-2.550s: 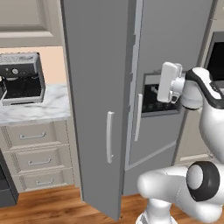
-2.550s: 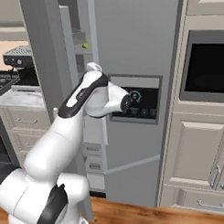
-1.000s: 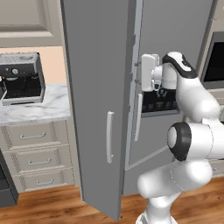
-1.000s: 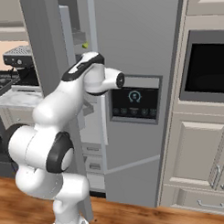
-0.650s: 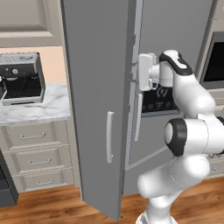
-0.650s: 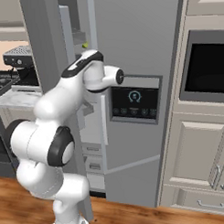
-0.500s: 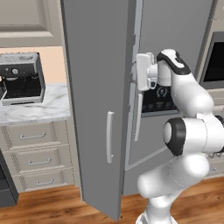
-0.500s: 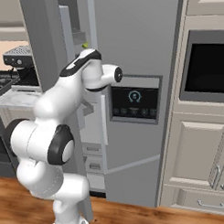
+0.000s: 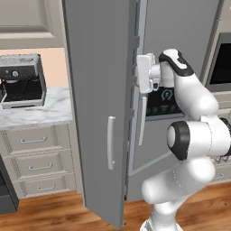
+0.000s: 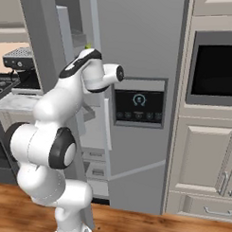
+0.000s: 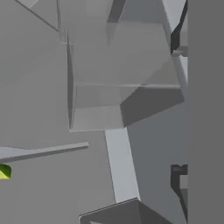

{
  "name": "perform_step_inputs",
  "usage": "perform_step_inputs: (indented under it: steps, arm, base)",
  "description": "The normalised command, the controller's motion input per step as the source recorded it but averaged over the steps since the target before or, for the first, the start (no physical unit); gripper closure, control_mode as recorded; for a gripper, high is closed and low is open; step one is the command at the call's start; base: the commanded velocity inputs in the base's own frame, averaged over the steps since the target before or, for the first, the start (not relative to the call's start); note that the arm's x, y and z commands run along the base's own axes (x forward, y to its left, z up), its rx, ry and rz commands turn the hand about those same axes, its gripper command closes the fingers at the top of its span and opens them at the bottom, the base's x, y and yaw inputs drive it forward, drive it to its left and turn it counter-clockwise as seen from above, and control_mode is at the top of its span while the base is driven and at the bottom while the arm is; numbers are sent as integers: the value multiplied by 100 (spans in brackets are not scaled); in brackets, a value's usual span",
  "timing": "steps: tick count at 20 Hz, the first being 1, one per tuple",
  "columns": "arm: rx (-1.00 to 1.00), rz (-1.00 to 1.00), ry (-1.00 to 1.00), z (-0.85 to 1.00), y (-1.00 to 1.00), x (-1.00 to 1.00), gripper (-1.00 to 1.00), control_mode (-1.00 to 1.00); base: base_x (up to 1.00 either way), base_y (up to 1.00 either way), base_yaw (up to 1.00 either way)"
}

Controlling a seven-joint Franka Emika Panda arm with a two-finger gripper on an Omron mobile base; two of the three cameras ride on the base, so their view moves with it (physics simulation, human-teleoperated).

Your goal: There is a bowl on the dining counter. Grab a lemon wedge from the fridge and place it in the bowl. Then get the liquor bottle and glass cup from the cabinet and place them next to the bowl.

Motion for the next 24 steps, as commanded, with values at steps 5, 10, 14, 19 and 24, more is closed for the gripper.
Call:
perform_step_inputs:
  steps: [5, 10, 14, 19, 24]
  arm:
    - [-1, 10, 0, 0, 40, -35, -100, -100]
    - [-1, 8, 0, 0, 47, -30, -100, -100]
    - [-2, 4, 0, 6, 56, -21, -100, -100]
    - [-4, 2, 2, 3, 61, -20, -100, -100]
    - [-6, 1, 6, 3, 68, -16, -100, -100]
  base:
    - [0, 0, 0]
    - [0, 0, 0]
    - [0, 0, 0]
    - [0, 0, 0]
    - [0, 0, 0]
